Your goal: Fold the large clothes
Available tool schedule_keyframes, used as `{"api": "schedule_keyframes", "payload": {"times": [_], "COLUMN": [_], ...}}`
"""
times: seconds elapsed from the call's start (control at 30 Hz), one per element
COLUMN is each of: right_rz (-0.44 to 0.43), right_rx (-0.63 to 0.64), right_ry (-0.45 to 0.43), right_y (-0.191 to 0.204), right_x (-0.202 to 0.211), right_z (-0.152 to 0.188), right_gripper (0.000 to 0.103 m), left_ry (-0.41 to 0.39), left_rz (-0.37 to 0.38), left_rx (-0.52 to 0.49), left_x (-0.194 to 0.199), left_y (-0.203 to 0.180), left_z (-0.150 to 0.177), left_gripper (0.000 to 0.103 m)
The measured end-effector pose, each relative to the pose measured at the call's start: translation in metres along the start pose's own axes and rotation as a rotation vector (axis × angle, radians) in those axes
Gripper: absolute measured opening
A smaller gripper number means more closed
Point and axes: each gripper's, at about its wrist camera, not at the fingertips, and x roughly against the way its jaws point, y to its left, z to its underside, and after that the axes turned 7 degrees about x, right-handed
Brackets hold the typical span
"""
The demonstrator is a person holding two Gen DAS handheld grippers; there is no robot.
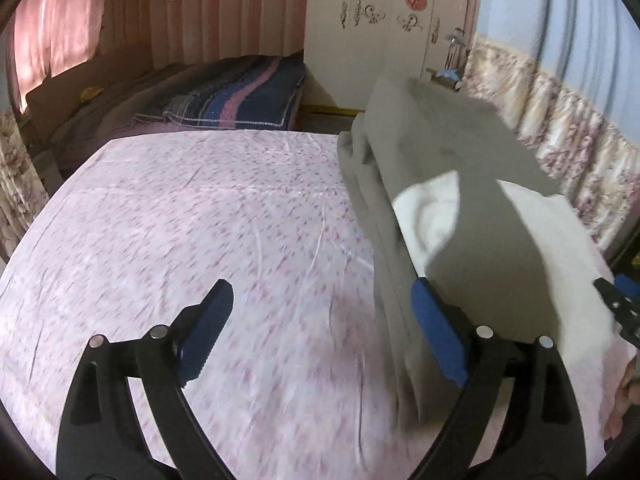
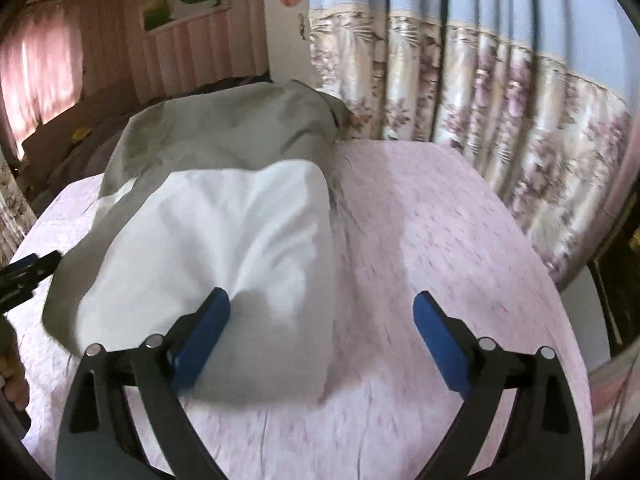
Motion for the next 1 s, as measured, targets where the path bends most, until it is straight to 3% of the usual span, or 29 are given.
{"api": "schedule_keyframes", "payload": {"times": [0.17,0.27,0.4,0.67,1.0], "right_rz": [0.037,0.042,0.065,0.048,0.012], "right_rx": [0.053,0.050,0.055,0.066,0.068], "right_ry": [-0.067,-0.130,-0.236,-0.299,-0.310], "right_y": [0.021,0.041,0.070,0.104,0.115], "right_x": [0.076,0.120,0.167,0.204,0.213], "right_z": [0.003,0.010,0.024,0.050,0.074], "right_gripper": [0.095,0.101,0.101,0.101,0.101], "left_ry": [-0.097,-0.148,-0.201,-0.262,-0.331], "left_rz": [-0.028,-0.059,-0.138,-0.095,-0.085], "left_rx": [-0.101,-0.126,-0.140,-0.065,-0.005], "left_x": [0.070,0.104,0.135,0.179,0.215], "left_y": [0.013,0.025,0.044,0.081,0.095], "left_z": [0.026,0.037,0.053,0.073,0.081], "left_gripper": [0.100,0.100,0.100,0.100,0.100]}}
